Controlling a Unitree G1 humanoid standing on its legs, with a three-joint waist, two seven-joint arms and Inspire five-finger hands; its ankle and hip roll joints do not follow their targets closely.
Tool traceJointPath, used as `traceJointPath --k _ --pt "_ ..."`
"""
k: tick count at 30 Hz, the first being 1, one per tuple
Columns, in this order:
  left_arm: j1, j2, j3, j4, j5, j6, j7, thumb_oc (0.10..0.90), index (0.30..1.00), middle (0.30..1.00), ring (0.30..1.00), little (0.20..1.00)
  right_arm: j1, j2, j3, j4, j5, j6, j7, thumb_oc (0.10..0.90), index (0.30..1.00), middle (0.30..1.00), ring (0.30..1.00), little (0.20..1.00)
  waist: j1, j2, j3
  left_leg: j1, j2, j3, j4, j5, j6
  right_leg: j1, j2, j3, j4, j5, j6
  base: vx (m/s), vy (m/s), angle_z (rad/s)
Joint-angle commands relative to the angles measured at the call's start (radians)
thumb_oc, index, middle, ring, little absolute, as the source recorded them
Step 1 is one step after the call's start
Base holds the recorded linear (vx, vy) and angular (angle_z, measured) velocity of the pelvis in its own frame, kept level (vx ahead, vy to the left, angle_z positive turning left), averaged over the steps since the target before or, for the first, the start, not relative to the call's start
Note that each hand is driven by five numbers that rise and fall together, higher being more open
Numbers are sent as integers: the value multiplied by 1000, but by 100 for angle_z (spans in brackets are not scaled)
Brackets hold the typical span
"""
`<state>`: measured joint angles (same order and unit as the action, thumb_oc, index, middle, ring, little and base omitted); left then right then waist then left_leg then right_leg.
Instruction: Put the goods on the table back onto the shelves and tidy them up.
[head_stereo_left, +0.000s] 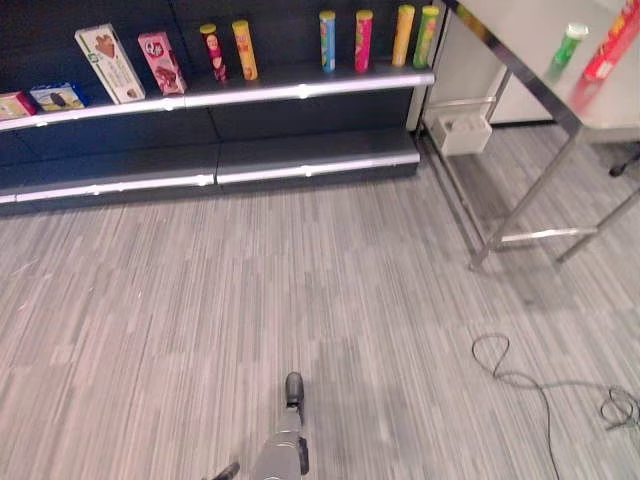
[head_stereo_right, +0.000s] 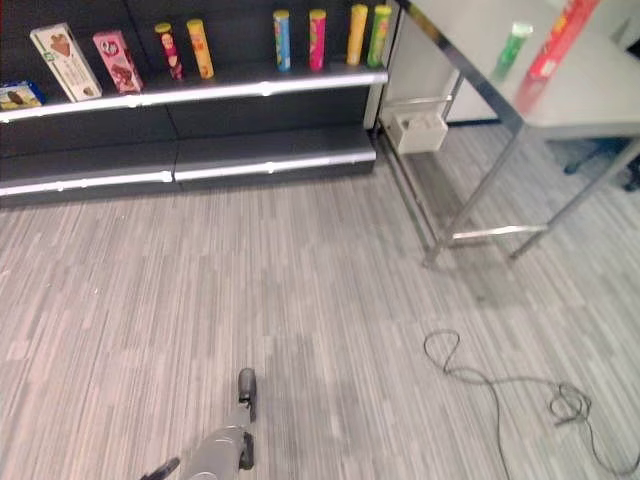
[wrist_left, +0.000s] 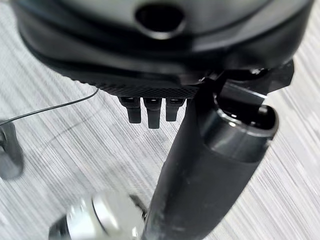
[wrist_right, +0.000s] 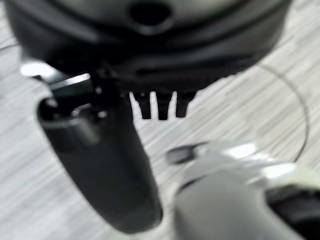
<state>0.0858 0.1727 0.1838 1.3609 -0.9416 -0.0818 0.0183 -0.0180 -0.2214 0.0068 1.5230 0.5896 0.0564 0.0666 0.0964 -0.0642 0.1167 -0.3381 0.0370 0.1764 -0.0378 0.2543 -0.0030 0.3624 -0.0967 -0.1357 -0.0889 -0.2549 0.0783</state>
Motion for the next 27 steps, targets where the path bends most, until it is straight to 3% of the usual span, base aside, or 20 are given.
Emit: traceJointPath --k 1,4,5,7,8,9,10,11,13,15,16,17,18,19,20,21,22,24,25,27 --pt "-97 38 -56 -78 19 -72 2 800 900 900 900 900 39 -10 -5 -59 -24 3 30 800 900 900 900 900 -9 17 -38 35 43 -2 5 -25 -100 24 -124 15 41 208 76 438 254 20" --pt "-129 42 -127 -116 93 -74 14 800 900 900 900 900 30 0 16 -64 -44 2 30 800 900 900 900 900 -14 1 -52 85 -15 54 21 -98 -50 -44 -185 44 216 408 98 431 342 13" --pt "-153 38 -177 -122 147 -74 24 800 900 900 900 900 4 -1 29 -90 -48 -5 21 800 900 900 900 900 -32 15 -39 148 -54 83 21 -157 -3 -106 -227 25 398 521 94 531 529 -36" --pt "-173 42 -224 -127 208 -74 29 800 900 900 900 900 -22 -4 72 -137 -80 -18 17 800 900 900 900 900 -70 48 -11 251 -76 88 -17 -199 35 -211 -251 11 587 585 74 422 446 -34" --pt "-174 42 -223 -127 208 -74 29 800 900 900 900 900 -22 -4 72 -137 -80 -18 17 800 900 900 900 900 -68 51 -11 250 -74 89 -17 -198 35 -213 -249 13 585 587 73 247 243 -11" --pt "-172 40 -240 -130 224 -70 24 800 900 900 900 900 -29 -3 92 -164 -88 -25 12 800 900 900 900 900 -91 73 4 292 -69 74 -31 -212 44 -287 -214 27 664 532 55 269 162 6" --pt "-171 40 -250 -137 238 -65 14 800 900 900 900 900 -25 -7 113 -192 -93 -32 16 800 900 900 900 900 -123 91 14 329 -63 60 -49 -220 41 -358 -154 35 690 435 34 576 193 -14" --pt "-162 41 -270 -154 263 -64 -1 800 900 900 900 900 -13 -14 128 -227 -90 -40 15 800 900 900 900 900 -183 103 36 386 -63 23 -49 -248 26 -451 -57 38 633 295 18 593 106 0" --pt "-163 43 -280 -159 272 -63 -2 800 900 900 900 900 -9 -18 129 -233 -91 -41 12 800 900 900 900 900 -203 103 42 402 -64 16 -49 -263 21 -486 -27 30 571 287 17 330 17 32" --pt "-175 30 -324 -164 313 -67 -14 800 900 900 900 900 4 -26 125 -203 -95 -39 12 800 900 900 900 900 -252 89 46 469 -93 -7 -49 -333 5 -559 23 1 362 297 30 404 -16 52" --pt "-175 30 -324 -164 313 -67 -14 800 900 900 900 900 4 -26 125 -203 -95 -39 12 800 900 900 900 900 -255 90 46 467 -91 -10 -49 -333 5 -555 24 -3 353 302 29 443 -52 59" --pt "-187 21 -358 -158 358 -61 -24 800 900 900 900 900 6 -24 127 -178 -106 -29 18 800 900 900 900 900 -267 73 45 496 -99 -13 -49 -358 -2 -571 34 -55 221 330 46 403 -92 67" --pt "-193 11 -382 -156 403 -47 -37 800 900 900 900 900 10 -17 115 -134 -124 -16 24 800 900 900 900 900 -266 63 36 532 -106 -5 -49 -384 -11 -567 23 -188 141 354 56 413 -92 49" --pt "-193 10 -383 -156 403 -47 -37 800 900 900 900 900 10 -18 114 -133 -124 -16 24 800 900 900 900 900 -268 67 42 540 -101 -8 -49 -388 -12 -556 27 -193 137 353 56 420 -76 30" --pt "-194 9 -394 -159 416 -44 -46 800 900 900 900 900 16 -19 110 -109 -135 -8 27 800 900 900 900 900 -258 70 31 563 -97 -1 -49 -409 -15 -545 28 -256 135 342 55 321 -51 3" --pt "-187 4 -407 -165 426 -39 -62 800 900 900 900 900 24 -20 101 -90 -140 -5 33 800 900 900 900 900 -257 78 23 589 -89 0 -49 -429 -14 -521 33 -301 141 316 38 452 -98 -13" --pt "-187 3 -416 -157 448 -32 -74 800 900 900 900 900 40 -25 89 -71 -138 0 39 800 900 900 900 900 -261 80 4 605 -87 0 -49 -445 -11 -491 51 -296 125 286 16 395 -102 -5" --pt "-177 -14 -426 -138 445 -37 -81 800 900 900 900 900 58 -26 62 -60 -117 -7 33 800 900 900 900 900 -282 94 -21 631 -75 1 -49 -381 -33 -467 68 -261 120 278 -21 386 -69 33" --pt "-174 -19 -426 -124 445 -40 -72 800 900 900 900 900 61 -25 53 -49 -108 -7 31 800 900 900 900 900 -288 105 -30 617 -64 14 36 -344 -61 -437 71 -272 101 282 -24 385 -57 43" --pt "-167 -11 -427 -131 430 -45 -75 800 900 900 900 900 56 -22 58 -71 -94 -16 32 800 900 900 900 900 -283 102 -30 560 -33 40 211 -269 -116 -382 73 -262 61 288 -33 298 -83 20"
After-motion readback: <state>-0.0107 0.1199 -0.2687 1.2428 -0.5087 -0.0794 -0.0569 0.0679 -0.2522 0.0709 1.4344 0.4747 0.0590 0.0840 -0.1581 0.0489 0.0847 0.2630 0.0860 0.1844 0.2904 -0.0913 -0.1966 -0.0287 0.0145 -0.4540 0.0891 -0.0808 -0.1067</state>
